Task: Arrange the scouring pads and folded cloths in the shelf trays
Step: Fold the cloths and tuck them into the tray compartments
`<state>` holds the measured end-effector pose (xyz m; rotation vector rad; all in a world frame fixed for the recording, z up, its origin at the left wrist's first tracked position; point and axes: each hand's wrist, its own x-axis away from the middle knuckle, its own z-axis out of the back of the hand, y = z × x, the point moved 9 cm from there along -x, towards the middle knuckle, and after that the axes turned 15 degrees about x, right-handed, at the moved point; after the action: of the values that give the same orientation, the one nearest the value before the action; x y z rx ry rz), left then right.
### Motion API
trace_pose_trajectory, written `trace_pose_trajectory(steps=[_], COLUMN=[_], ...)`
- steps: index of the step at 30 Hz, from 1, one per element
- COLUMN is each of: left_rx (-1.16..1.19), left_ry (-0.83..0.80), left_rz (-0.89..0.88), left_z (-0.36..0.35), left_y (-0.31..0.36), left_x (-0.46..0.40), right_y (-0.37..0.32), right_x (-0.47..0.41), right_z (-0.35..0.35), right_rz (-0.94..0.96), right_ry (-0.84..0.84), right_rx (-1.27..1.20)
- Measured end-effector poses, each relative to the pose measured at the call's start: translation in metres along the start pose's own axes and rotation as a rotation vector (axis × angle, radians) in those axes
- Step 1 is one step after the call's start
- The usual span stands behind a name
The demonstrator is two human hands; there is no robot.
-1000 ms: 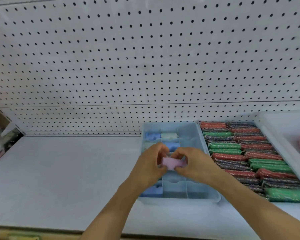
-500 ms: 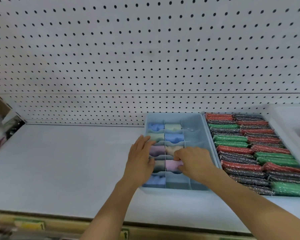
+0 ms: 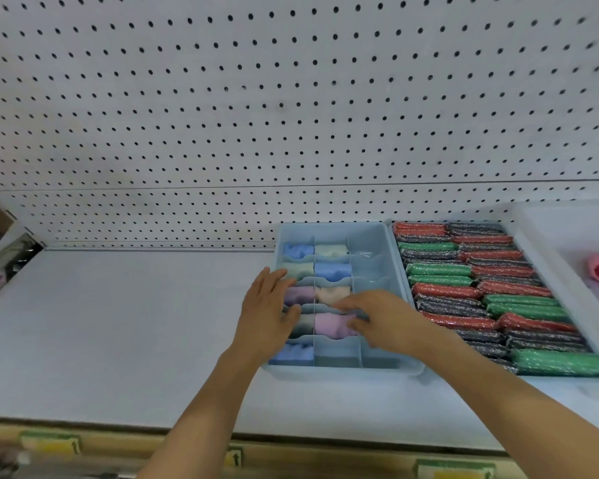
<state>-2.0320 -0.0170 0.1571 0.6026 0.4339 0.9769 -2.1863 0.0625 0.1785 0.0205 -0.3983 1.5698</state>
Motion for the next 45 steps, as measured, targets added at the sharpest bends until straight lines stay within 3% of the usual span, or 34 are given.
trace_pose_trajectory(steps=[3, 7, 13, 16, 19, 22, 24, 29, 32, 37, 42, 45], left_rx=[-0.118, 0.093, 0.304, 0.274, 0.14, 0.076, 0.073, 0.083, 0.106, 0.427, 0.697, 0.944], left_ry=[0.074, 0.193, -0.031, -0.184, -0.333, -0.431, -0.469, -0.492, -0.538, -0.496, -0.372, -0.141], left_rz=[-0.049, -0.263, -0.427, -0.481, -0.529, -0.558, -0.585, -0.571, -0.54, -0.367, -0.366, -0.415], left_z=[0.002, -0.011, -0.087, -0.131, -0.17, -0.194, -0.203, -0.206, -0.205, -0.17, -0.102, -0.049], left_y=[0.015, 0.088, 0.223, 0.266, 0.291, 0.304, 0.311, 0.319, 0.319, 0.338, 0.382, 0.396], left_x=[-0.003, -0.012, -0.029, -0.028, -0.026, -0.022, -0.018, -0.016, -0.017, -0.028, -0.041, -0.042], right_y=[0.01, 0.058, 0.192, 0.272, 0.34, 0.377, 0.396, 0.391, 0.385, 0.339, 0.274, 0.236], right_x=[0.022, 0.066, 0.158, 0.185, 0.201, 0.195, 0.187, 0.196, 0.21, 0.225, 0.232, 0.23], right_z=[0.025, 0.06, 0.104, 0.103, 0.084, 0.051, 0.031, 0.049, 0.086, 0.169, 0.239, 0.266], right_rz=[0.024, -0.065, -0.413, -0.636, -0.852, -0.796, -0.745, -0.843, -0.879, -0.593, -0.422, -0.331], right_ry=[0.203, 0.465, 0.766, 0.648, 0.291, -0.079, -0.176, -0.088, 0.158, 0.642, 0.723, 0.785], right_rx=[-0.081, -0.12, -0.297, -0.137, 0.023, 0.262, 0.345, 0.446, 0.209, -0.297, -0.442, -0.55])
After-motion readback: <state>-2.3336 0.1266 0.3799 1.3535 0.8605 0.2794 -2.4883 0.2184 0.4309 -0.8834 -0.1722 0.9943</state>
